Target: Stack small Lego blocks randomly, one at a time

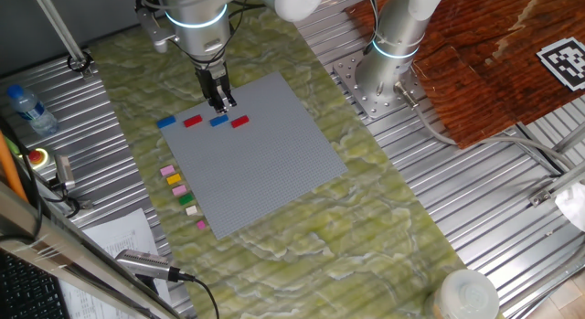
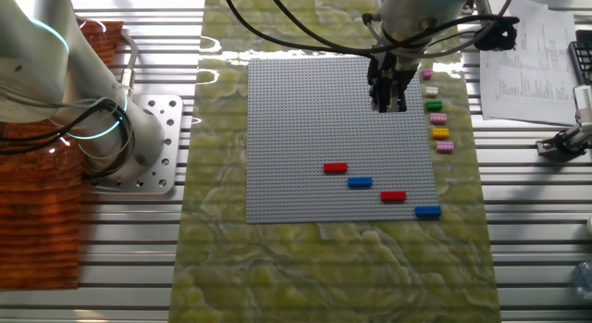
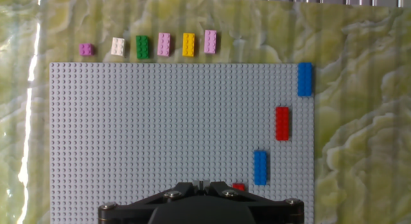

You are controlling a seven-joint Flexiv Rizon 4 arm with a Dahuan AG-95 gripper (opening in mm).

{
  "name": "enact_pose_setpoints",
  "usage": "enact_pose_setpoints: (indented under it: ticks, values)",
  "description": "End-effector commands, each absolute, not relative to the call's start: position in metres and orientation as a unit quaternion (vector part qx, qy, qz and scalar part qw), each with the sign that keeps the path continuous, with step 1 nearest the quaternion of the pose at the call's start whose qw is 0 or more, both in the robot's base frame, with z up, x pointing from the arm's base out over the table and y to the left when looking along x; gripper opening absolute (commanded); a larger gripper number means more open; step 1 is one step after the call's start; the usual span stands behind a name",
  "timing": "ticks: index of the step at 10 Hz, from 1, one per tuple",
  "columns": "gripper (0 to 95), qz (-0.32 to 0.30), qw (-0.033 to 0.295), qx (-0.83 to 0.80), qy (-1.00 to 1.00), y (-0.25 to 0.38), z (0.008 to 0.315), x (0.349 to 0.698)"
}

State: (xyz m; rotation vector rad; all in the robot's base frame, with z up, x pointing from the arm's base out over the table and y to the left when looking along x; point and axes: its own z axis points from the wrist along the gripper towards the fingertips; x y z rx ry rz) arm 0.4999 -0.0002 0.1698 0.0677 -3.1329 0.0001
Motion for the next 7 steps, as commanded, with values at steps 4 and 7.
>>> enact_pose_setpoints:
  ticks: [4, 7]
  values:
    - [0.0, 0.0, 0.004, 0.022, -1.0, -0.0006, 0.1684, 0.5001]
    - [0.0, 0.0, 0.002, 0.023, -1.0, -0.0018, 0.1646, 0.5015]
